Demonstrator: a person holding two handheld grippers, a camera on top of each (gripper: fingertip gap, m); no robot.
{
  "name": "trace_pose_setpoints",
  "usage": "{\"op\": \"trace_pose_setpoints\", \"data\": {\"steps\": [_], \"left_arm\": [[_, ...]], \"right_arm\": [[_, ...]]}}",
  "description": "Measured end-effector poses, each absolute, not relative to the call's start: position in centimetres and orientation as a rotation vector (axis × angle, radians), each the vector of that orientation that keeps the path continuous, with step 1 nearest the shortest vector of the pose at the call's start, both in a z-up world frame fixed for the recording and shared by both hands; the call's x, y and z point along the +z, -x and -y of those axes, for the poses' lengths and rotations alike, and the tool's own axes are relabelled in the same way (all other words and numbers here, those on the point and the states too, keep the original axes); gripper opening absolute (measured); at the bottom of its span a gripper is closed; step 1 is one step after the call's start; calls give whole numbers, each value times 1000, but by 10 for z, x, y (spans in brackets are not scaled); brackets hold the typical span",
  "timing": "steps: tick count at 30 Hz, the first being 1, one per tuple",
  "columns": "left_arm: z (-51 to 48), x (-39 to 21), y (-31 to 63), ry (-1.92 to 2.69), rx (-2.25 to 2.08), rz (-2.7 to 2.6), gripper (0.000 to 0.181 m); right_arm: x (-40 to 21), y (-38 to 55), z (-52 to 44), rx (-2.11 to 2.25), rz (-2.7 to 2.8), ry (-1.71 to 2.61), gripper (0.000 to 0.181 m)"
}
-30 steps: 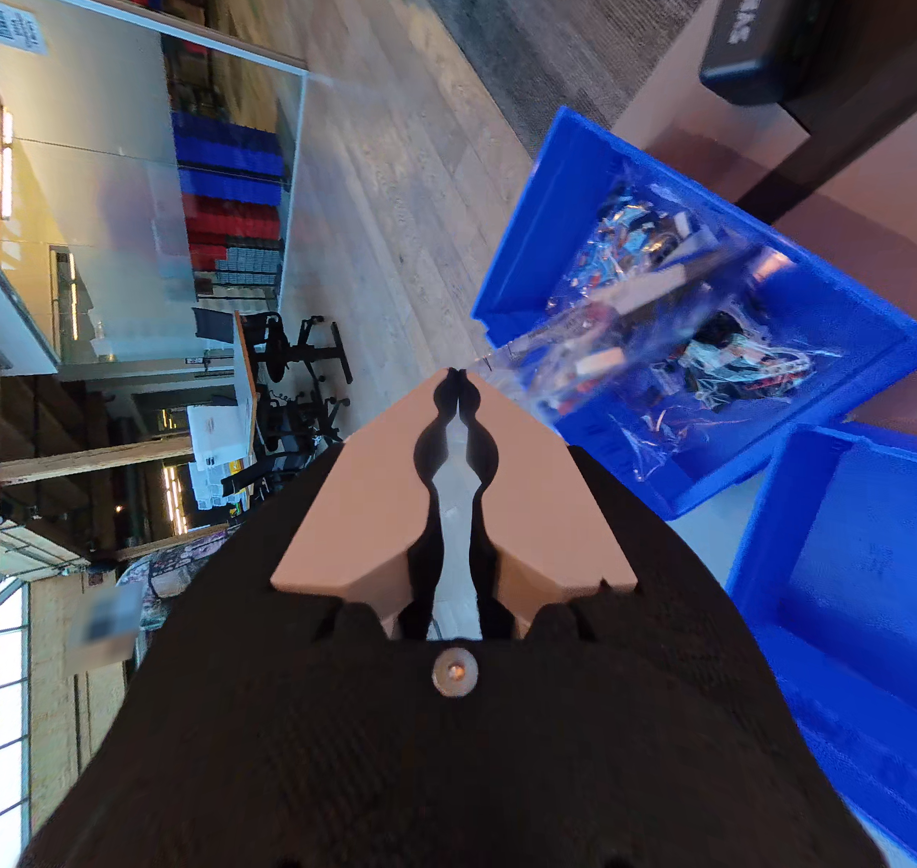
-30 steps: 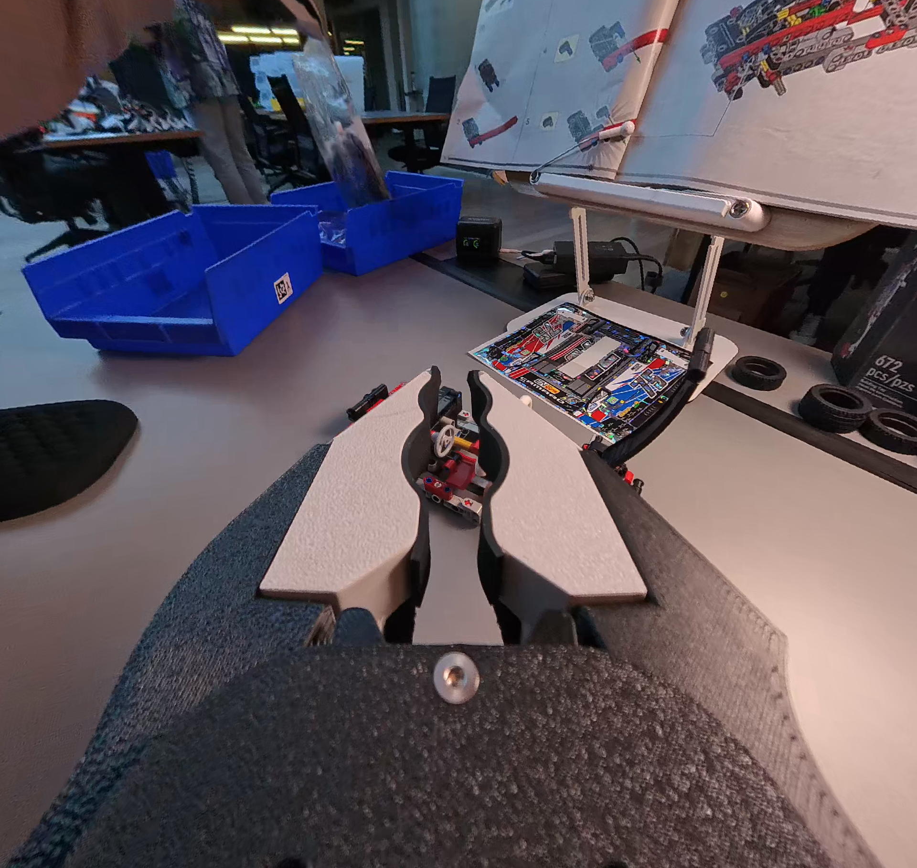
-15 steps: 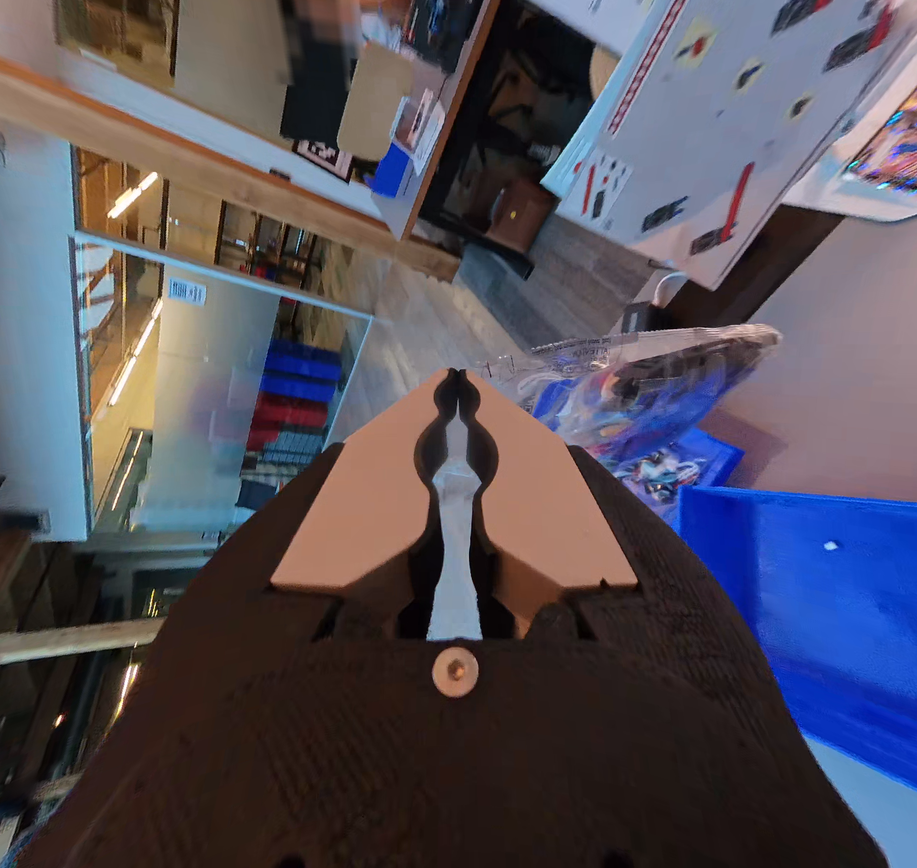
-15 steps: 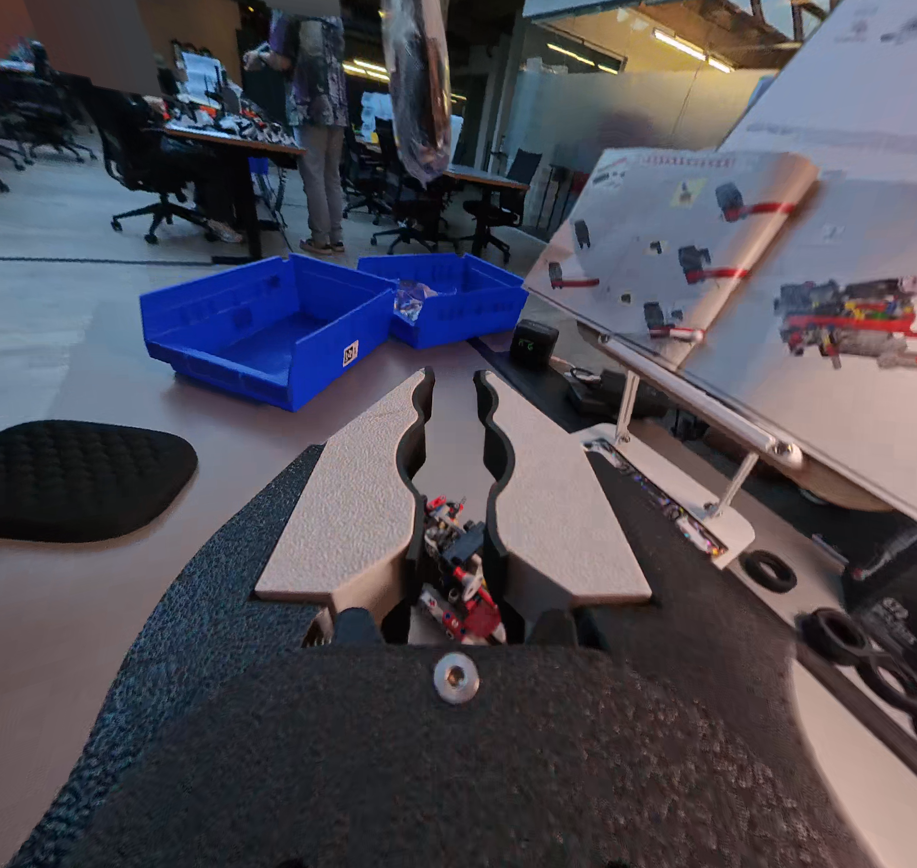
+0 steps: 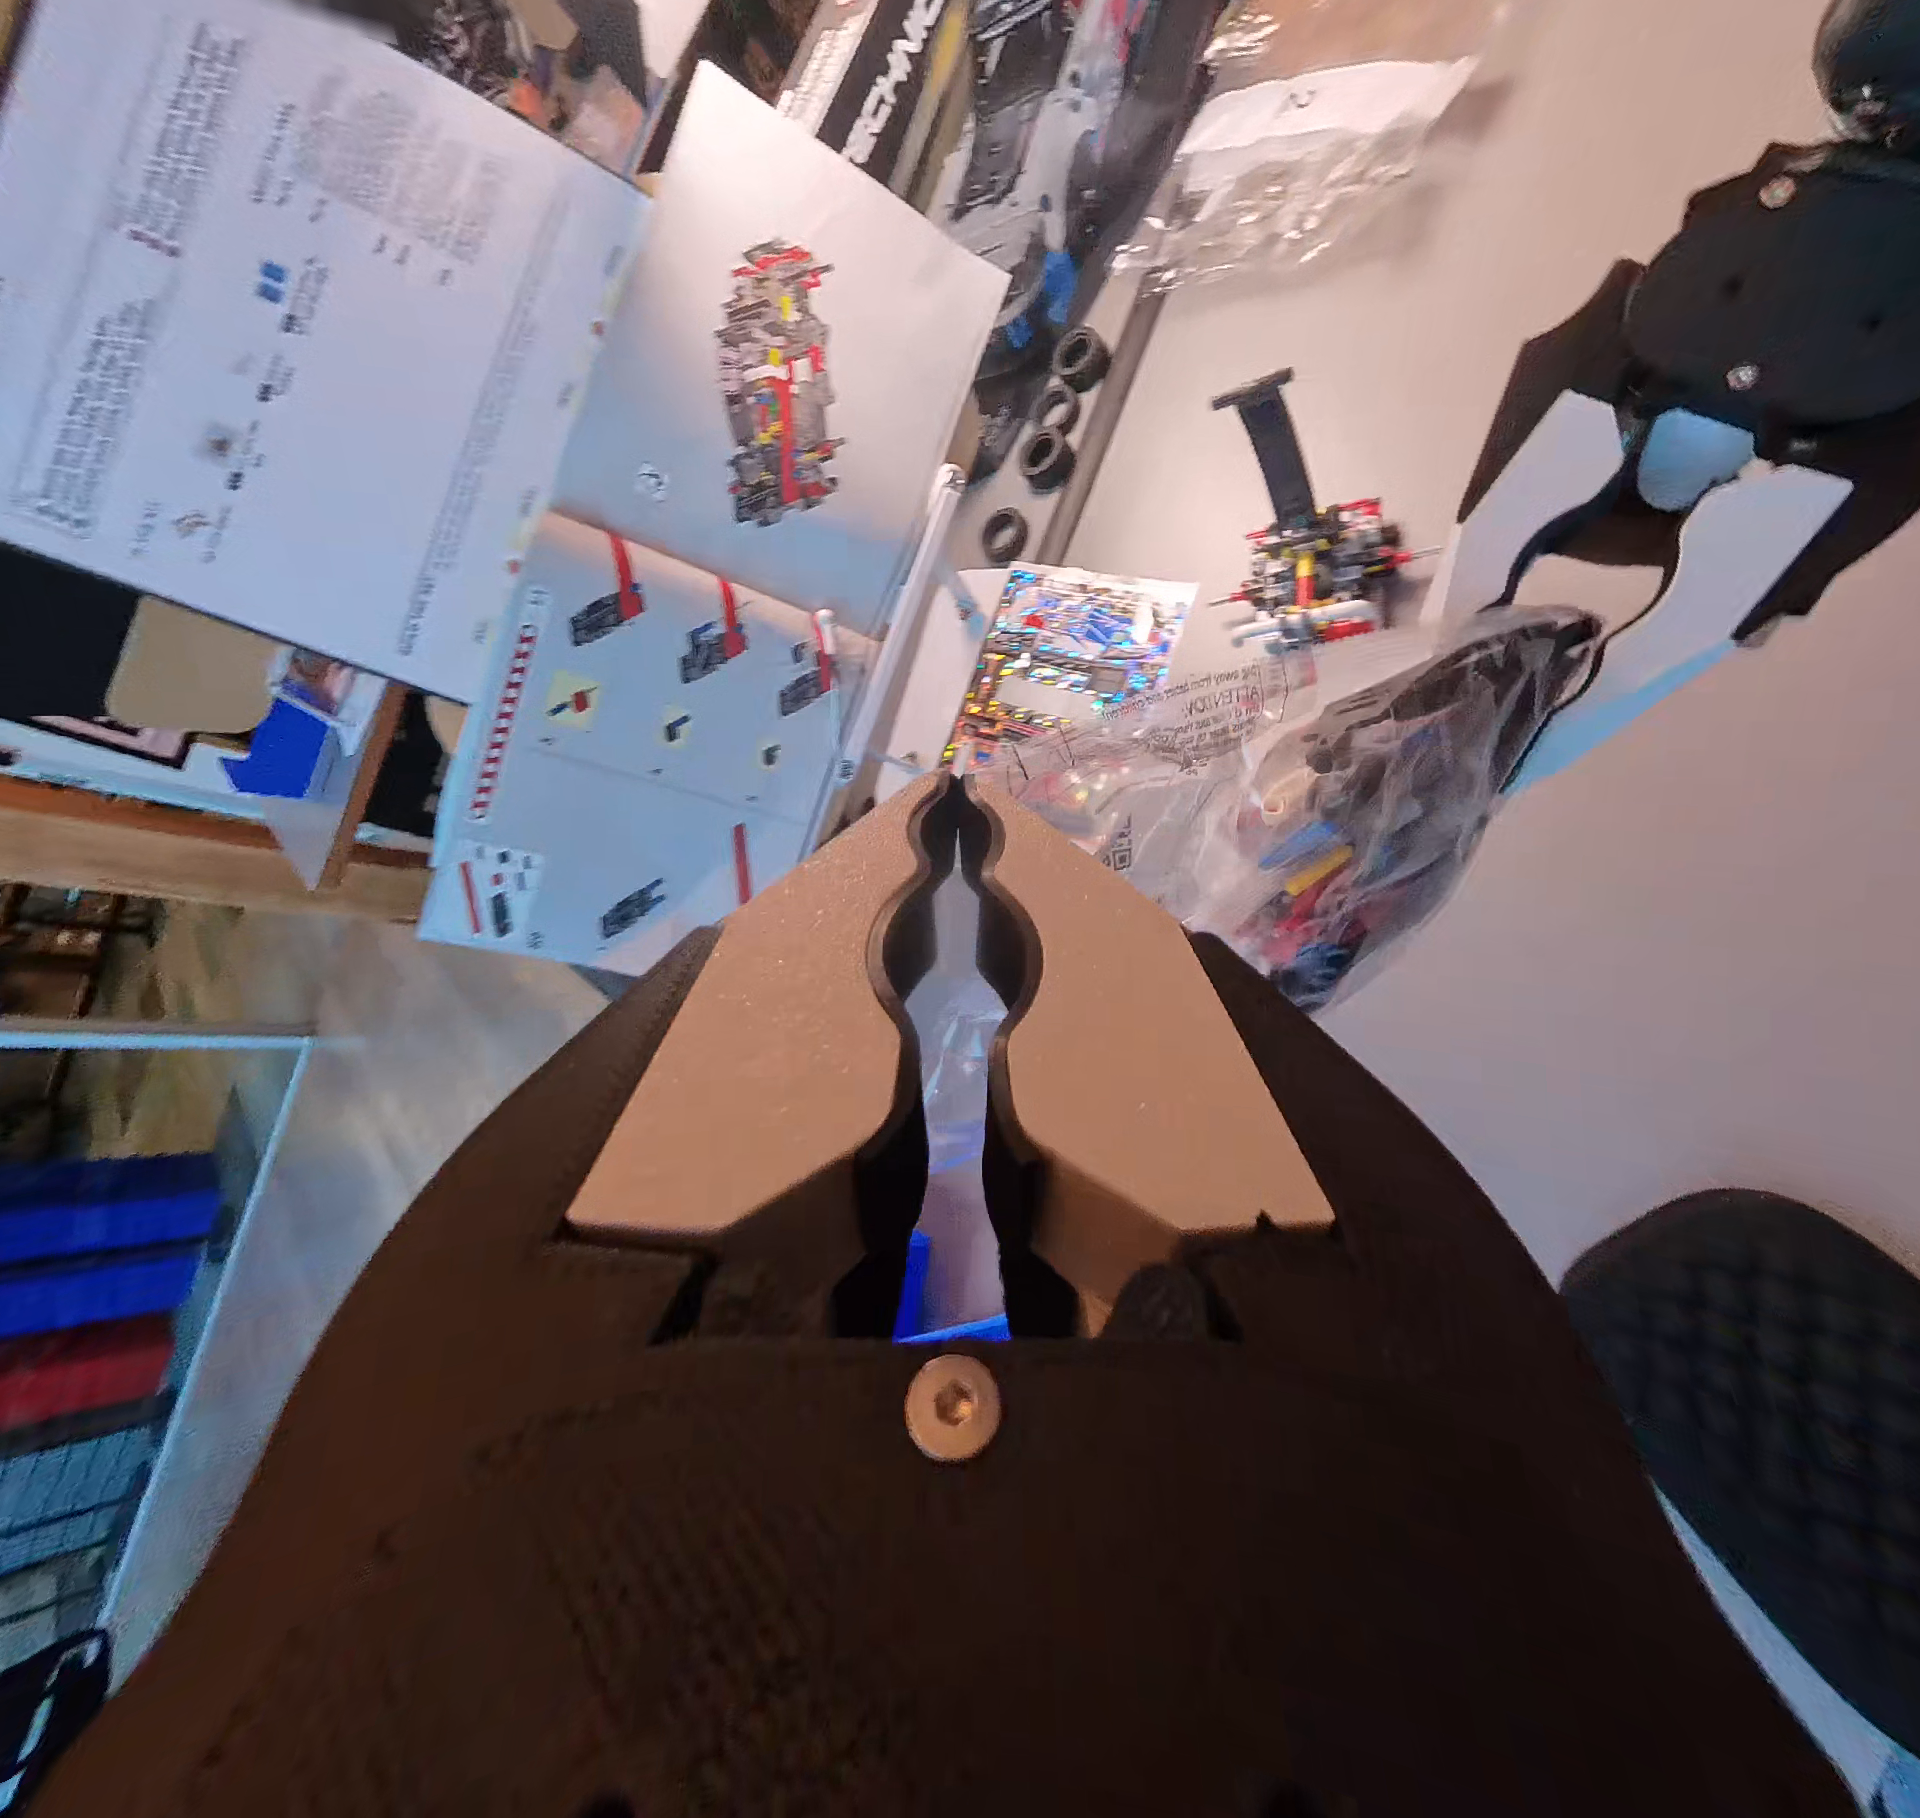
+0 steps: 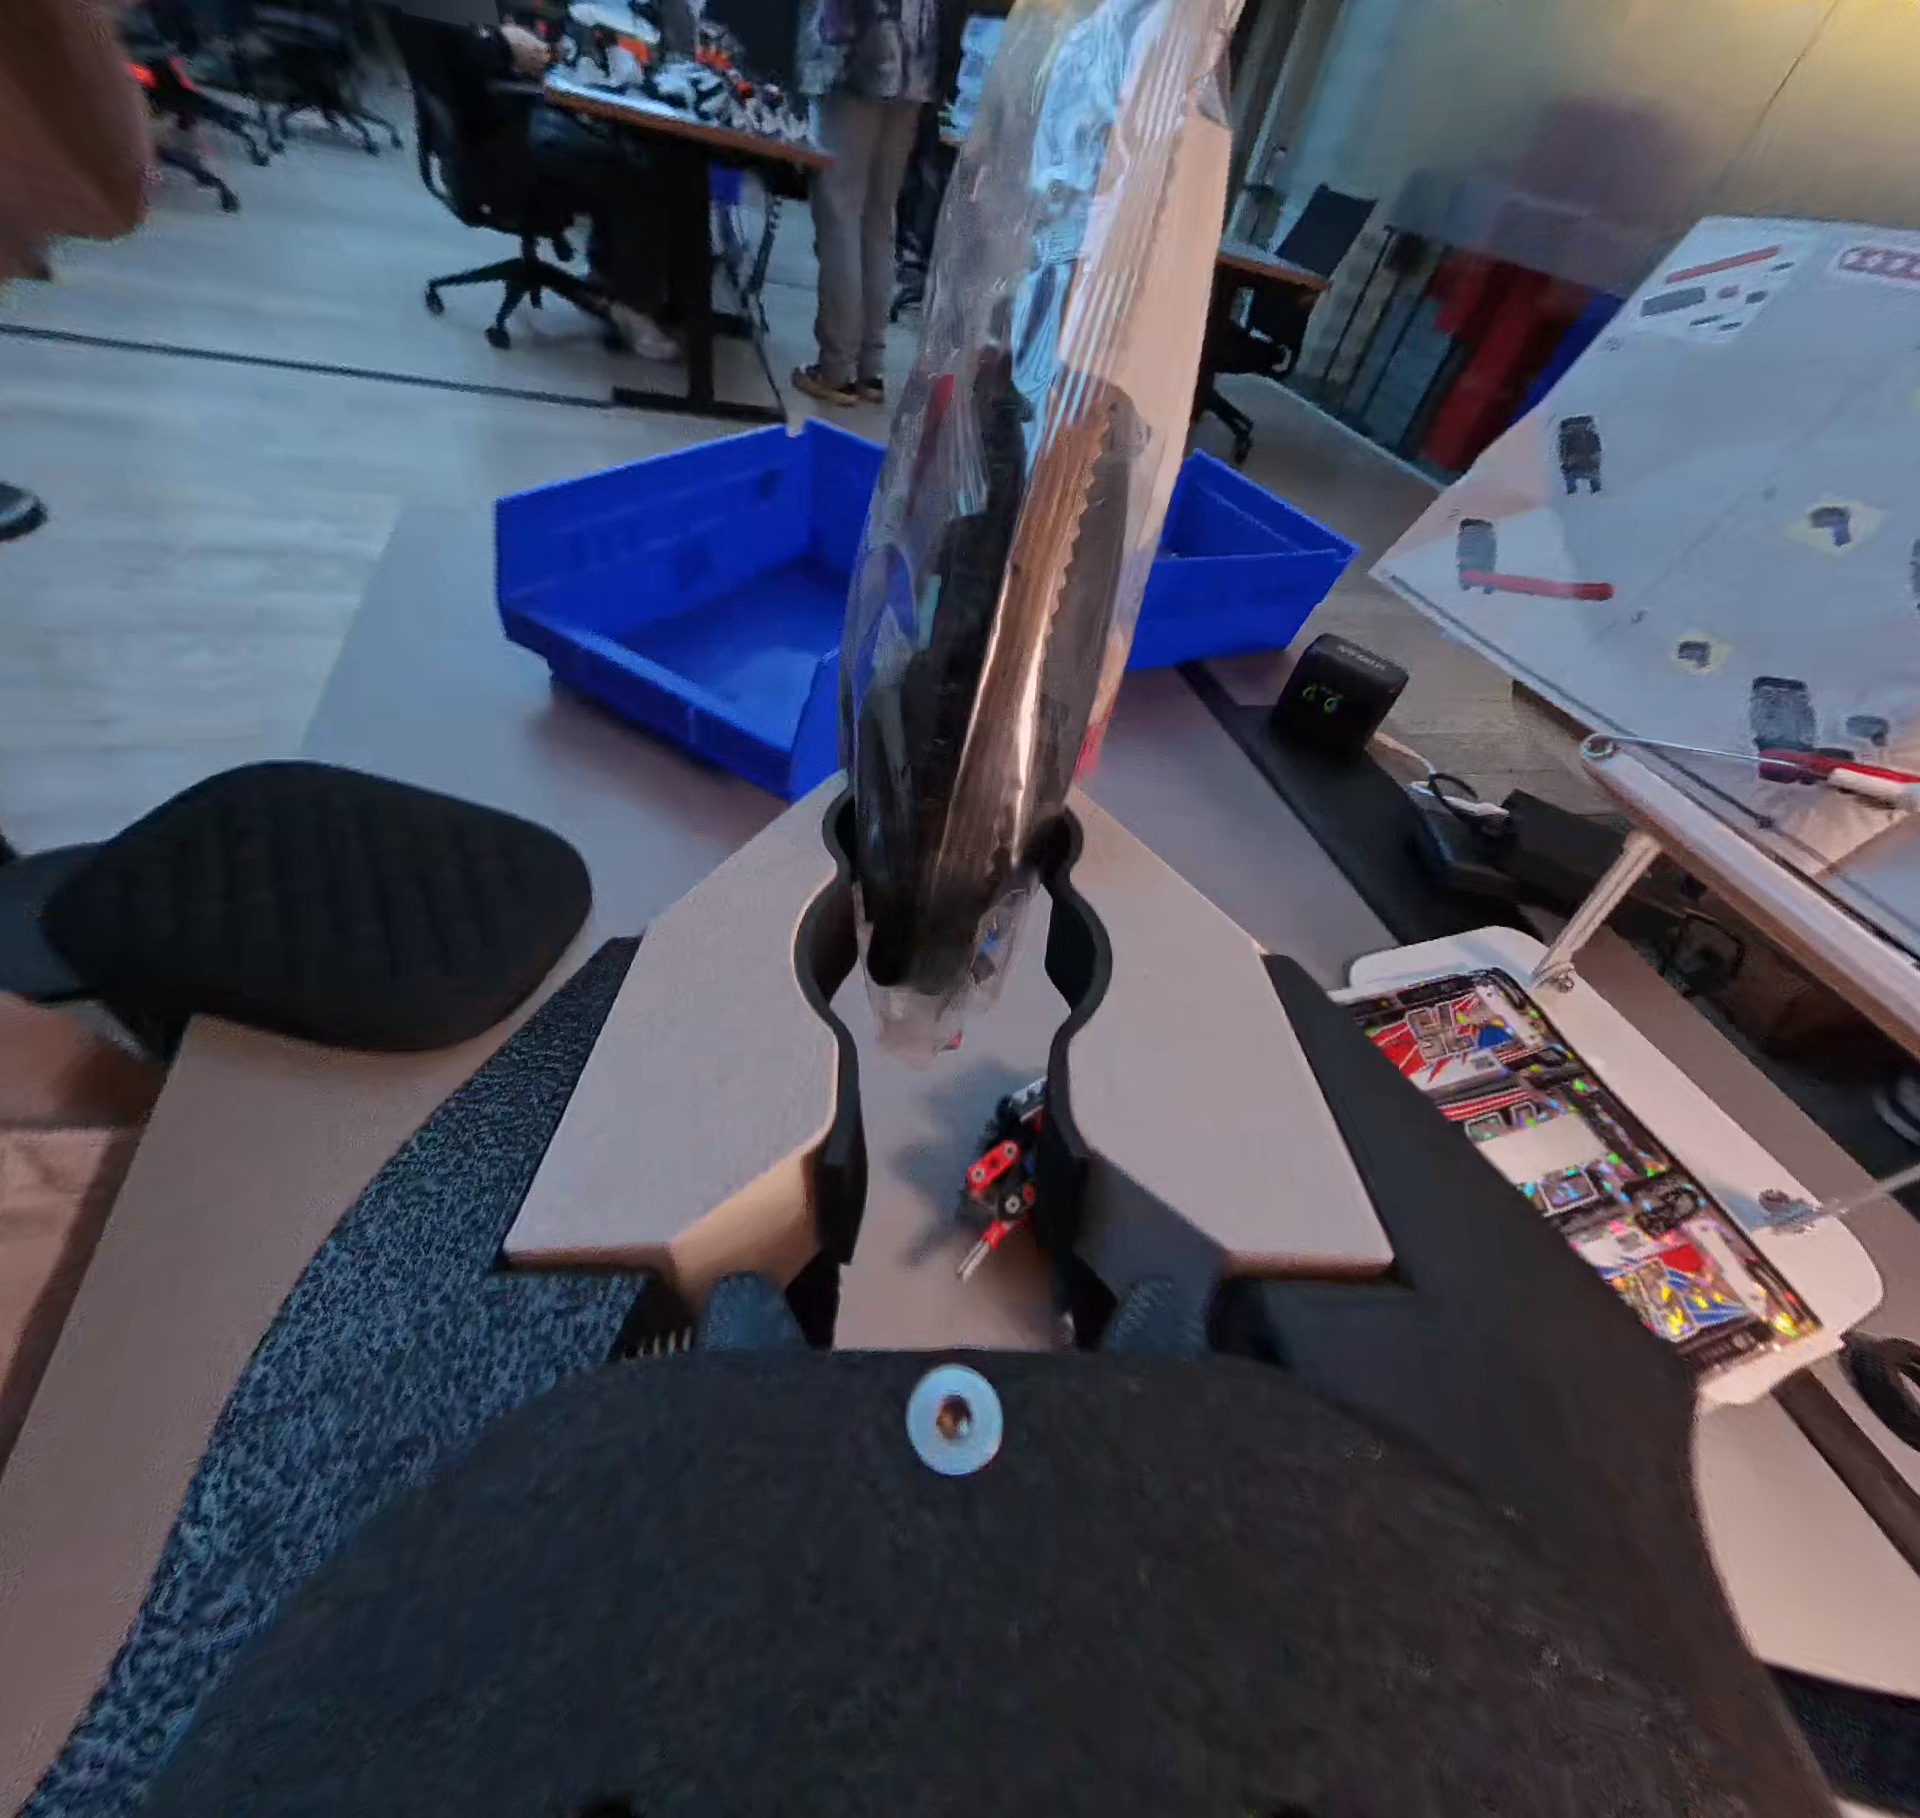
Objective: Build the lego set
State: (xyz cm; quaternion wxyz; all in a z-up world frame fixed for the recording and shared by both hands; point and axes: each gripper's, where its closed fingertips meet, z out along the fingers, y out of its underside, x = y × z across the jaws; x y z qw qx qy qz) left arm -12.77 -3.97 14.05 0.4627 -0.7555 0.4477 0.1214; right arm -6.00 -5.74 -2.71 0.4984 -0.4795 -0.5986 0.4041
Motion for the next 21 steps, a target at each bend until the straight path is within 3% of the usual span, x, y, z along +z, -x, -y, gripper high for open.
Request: {"op": "trace_pose_setpoints", "data": {"steps": [10,18,21], "left_arm": [[82,60,73,1693,-455,-984,0],[113,-26,55,1600,-1146,-841,72],[136,-66,35,1592,-1224,-943,68]], "right_arm": [[-35,-69,87,1570,1624,1287,24],[-66,-83,85,1611,1718,1359,21],[-74,-72,74,1502,1737,1421,20]]}}
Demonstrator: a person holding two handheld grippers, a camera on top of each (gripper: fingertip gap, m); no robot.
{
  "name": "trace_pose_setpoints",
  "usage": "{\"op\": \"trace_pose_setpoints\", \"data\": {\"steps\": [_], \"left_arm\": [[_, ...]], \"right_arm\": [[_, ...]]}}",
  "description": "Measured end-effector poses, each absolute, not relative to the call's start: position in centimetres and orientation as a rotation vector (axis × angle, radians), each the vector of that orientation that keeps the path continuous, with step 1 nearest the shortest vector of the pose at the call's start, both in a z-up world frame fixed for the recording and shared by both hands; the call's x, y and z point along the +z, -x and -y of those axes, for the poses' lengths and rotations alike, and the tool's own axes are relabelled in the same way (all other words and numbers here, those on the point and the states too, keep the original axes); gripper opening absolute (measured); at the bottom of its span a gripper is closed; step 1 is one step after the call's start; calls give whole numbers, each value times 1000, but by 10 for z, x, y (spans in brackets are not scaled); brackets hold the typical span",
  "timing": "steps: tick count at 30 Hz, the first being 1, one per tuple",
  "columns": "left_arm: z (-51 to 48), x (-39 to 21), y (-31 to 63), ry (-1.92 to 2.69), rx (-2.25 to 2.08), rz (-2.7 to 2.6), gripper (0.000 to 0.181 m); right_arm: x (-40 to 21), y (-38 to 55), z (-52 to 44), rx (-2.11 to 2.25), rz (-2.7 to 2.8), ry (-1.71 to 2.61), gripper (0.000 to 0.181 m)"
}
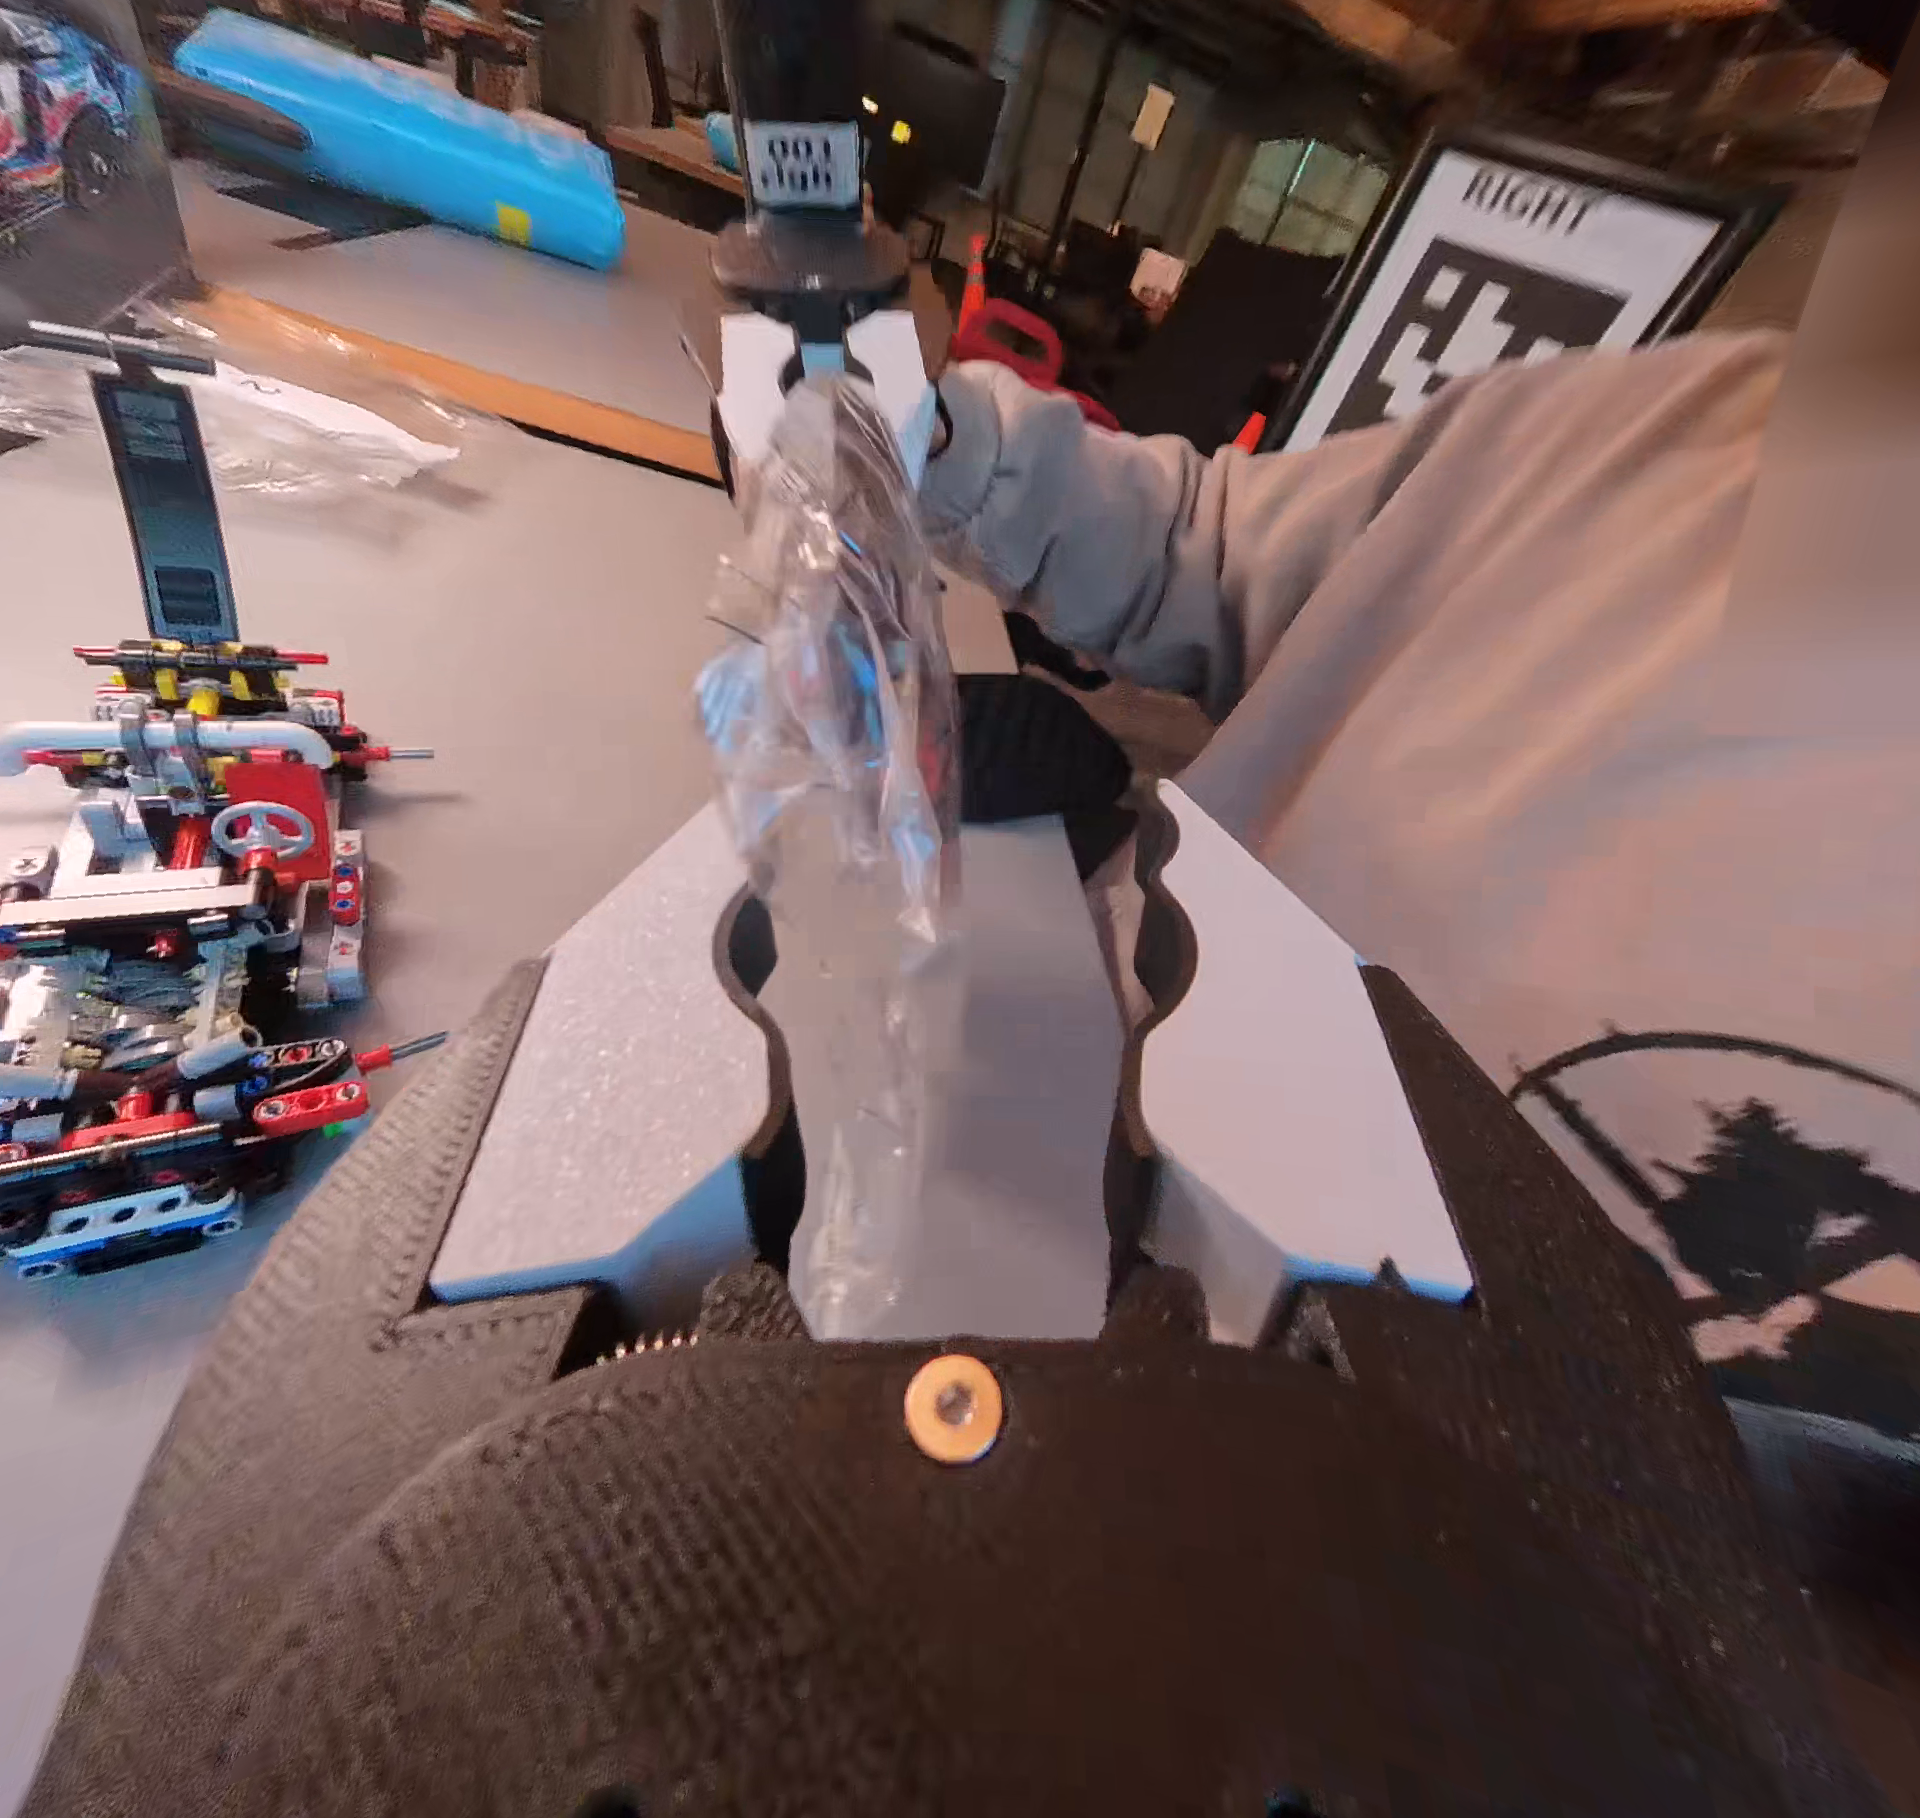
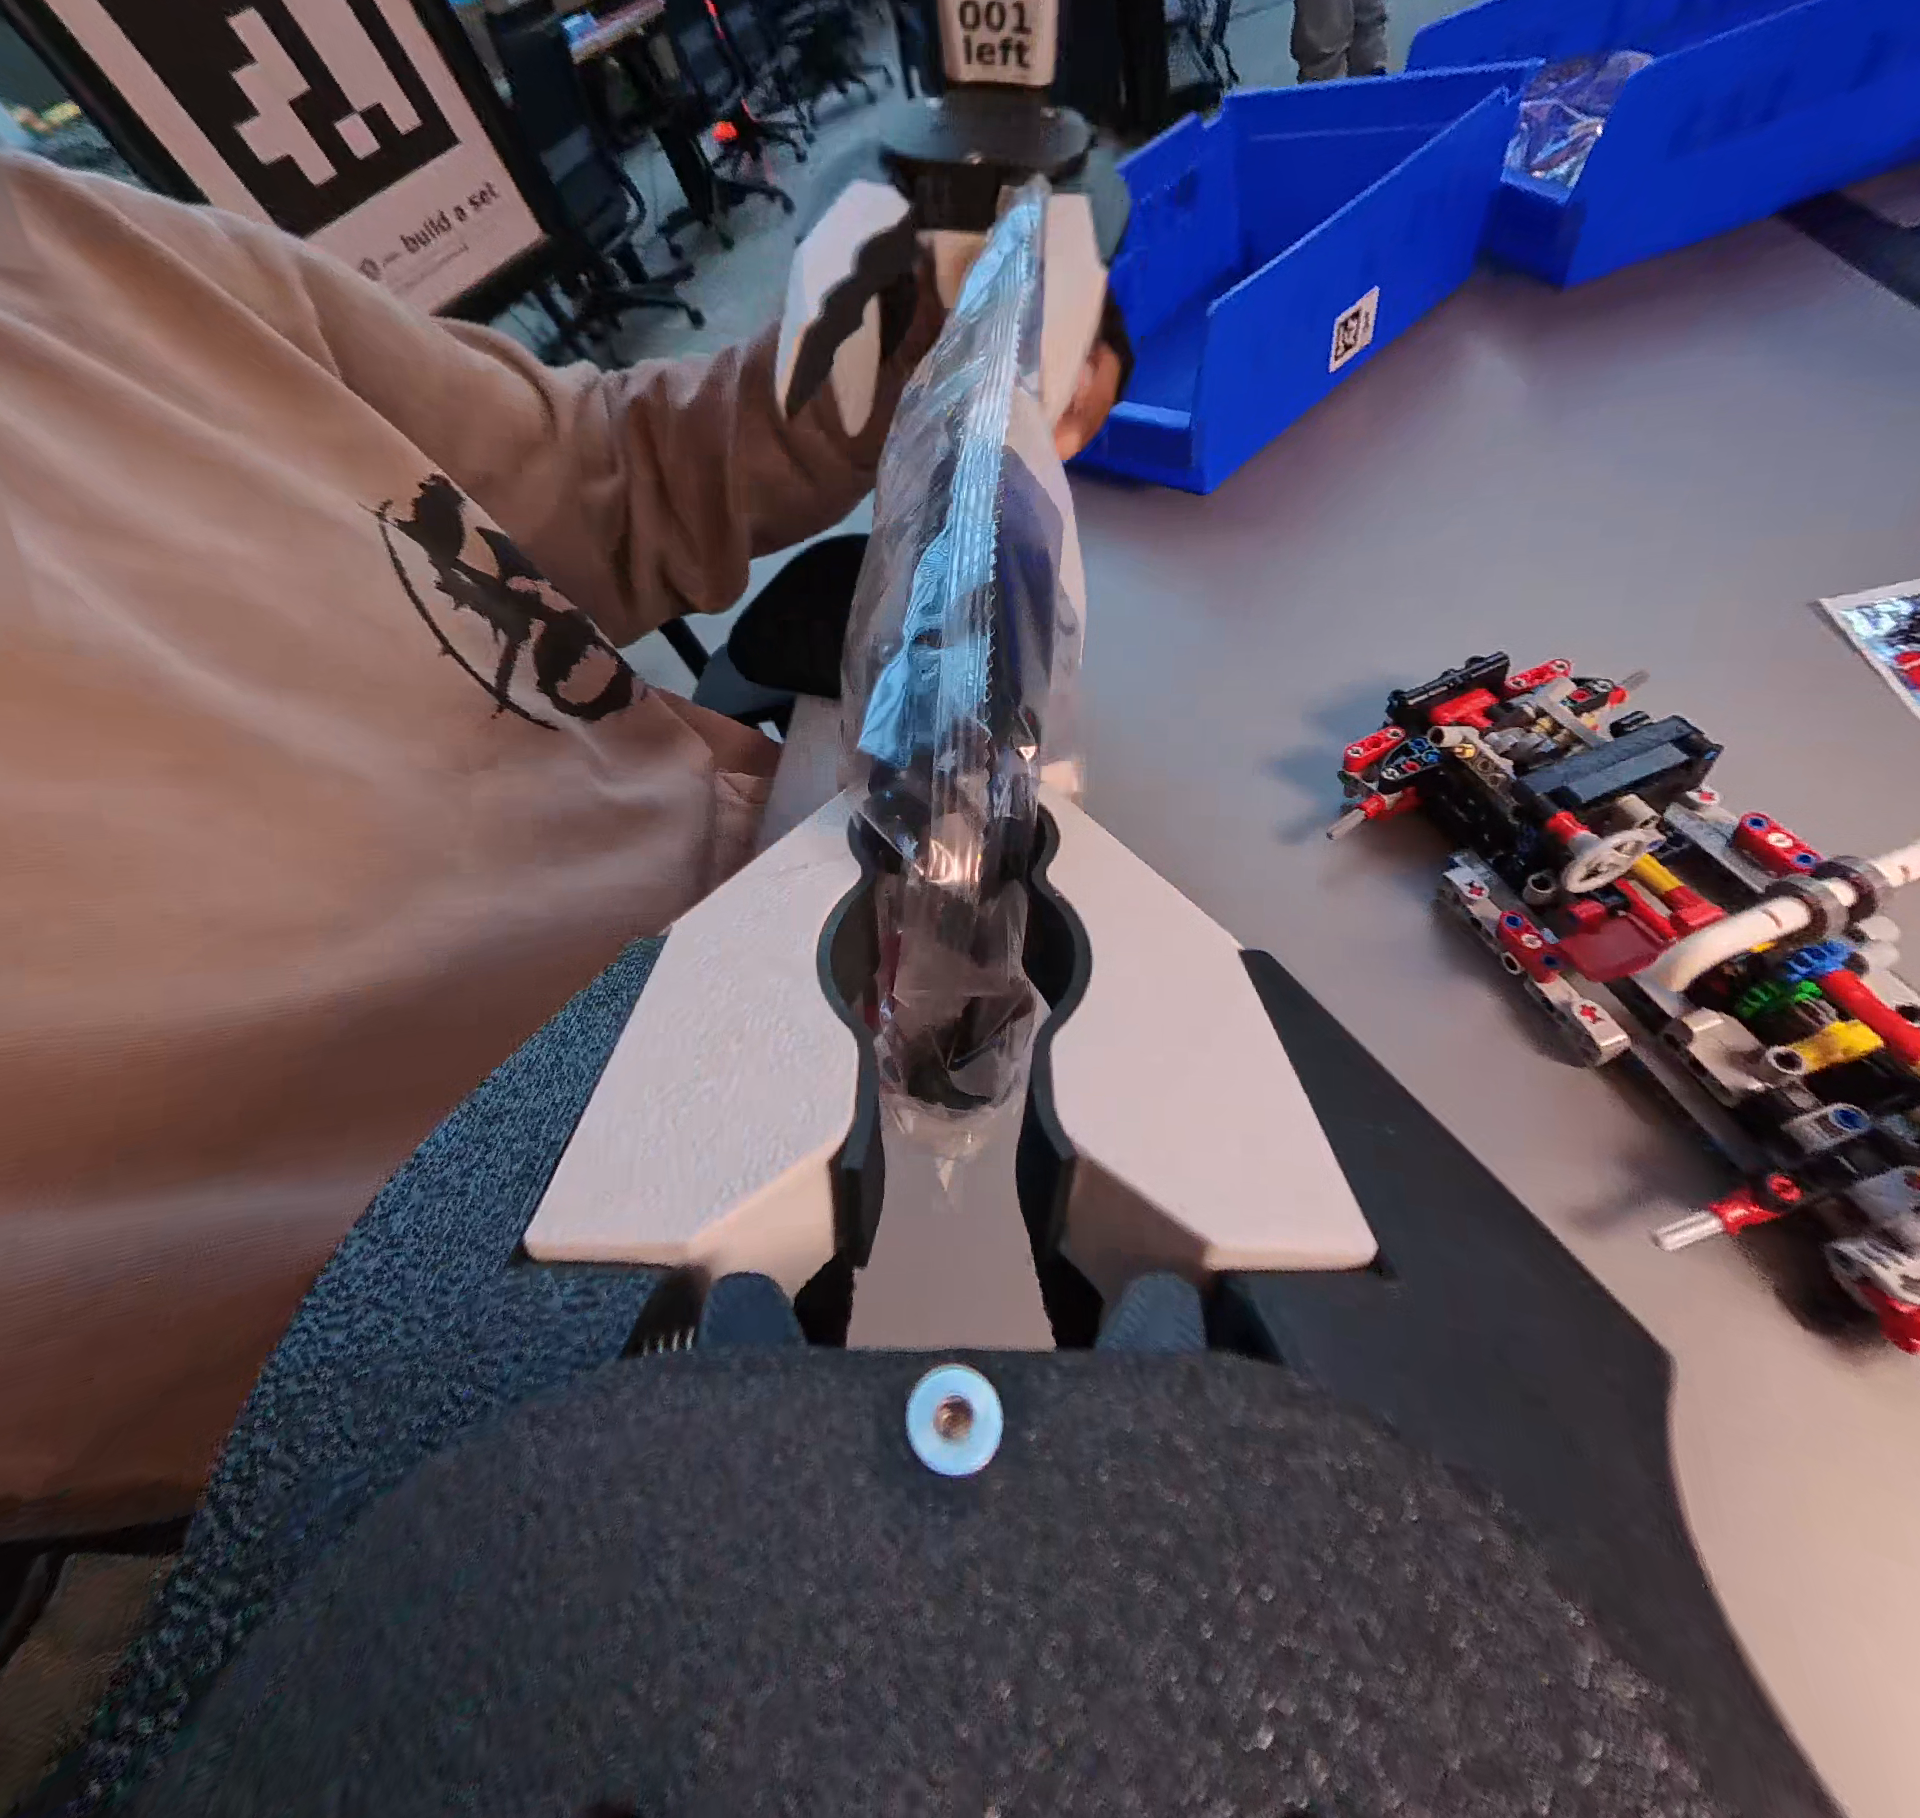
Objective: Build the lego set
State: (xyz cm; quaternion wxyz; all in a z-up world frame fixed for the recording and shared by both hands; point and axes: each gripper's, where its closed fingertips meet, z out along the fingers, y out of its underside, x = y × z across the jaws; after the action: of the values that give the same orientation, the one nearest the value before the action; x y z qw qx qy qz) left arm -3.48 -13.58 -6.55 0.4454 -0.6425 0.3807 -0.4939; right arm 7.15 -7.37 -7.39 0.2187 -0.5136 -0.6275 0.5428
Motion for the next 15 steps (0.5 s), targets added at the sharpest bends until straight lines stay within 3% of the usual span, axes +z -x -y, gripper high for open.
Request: {"op": "trace_pose_setpoints", "data": {"steps": [1,3,9,15], "left_arm": [[134,-78,32,1589,-1148,-962,60],[122,-100,36,1616,-952,-953,11],[137,-119,42,1569,-815,-990,4],[135,-122,49,1569,-737,-986,2]], "right_arm": [[-78,-68,71,1448,1758,1427,20],[-89,-63,68,1293,1825,1428,21],[-95,-70,83,1172,1886,1324,32],[-79,-79,85,1190,1751,1210,14]]}}
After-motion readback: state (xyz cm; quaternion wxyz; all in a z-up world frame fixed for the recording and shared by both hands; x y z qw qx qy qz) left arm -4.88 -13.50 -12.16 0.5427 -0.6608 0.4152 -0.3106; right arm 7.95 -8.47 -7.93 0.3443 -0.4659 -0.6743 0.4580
